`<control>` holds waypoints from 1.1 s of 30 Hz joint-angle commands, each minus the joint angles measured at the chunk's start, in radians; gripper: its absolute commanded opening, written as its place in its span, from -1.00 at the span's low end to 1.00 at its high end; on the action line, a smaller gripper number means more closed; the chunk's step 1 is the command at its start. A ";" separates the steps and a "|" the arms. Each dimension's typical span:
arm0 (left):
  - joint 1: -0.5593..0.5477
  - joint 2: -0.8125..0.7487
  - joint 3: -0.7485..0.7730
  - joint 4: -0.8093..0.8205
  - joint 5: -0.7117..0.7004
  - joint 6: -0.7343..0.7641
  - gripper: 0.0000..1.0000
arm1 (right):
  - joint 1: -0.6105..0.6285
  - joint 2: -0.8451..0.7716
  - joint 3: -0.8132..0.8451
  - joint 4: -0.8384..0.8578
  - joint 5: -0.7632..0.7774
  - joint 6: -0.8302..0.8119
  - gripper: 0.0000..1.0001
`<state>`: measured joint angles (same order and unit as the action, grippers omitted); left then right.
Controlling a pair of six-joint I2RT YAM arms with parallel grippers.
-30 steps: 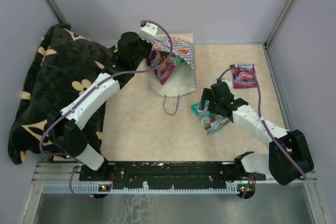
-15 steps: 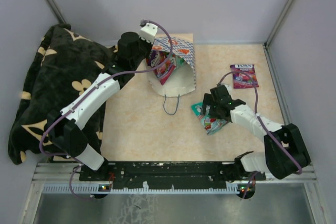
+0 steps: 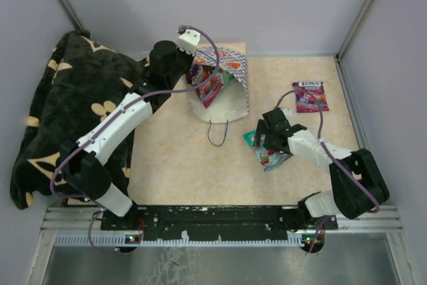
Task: Take the snacks out of the paper bag
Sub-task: Adjust the snack at the center of the board.
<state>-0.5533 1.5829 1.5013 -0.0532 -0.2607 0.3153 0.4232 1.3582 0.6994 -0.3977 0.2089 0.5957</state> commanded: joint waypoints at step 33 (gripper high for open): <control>0.010 -0.017 0.013 -0.002 0.003 -0.004 -0.88 | 0.272 0.108 0.228 0.621 -0.038 0.143 0.68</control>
<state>-0.5533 1.5829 1.5017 -0.0536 -0.2604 0.3153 0.6998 1.3727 0.9066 -0.0978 0.2680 0.9039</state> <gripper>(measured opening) 0.066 0.857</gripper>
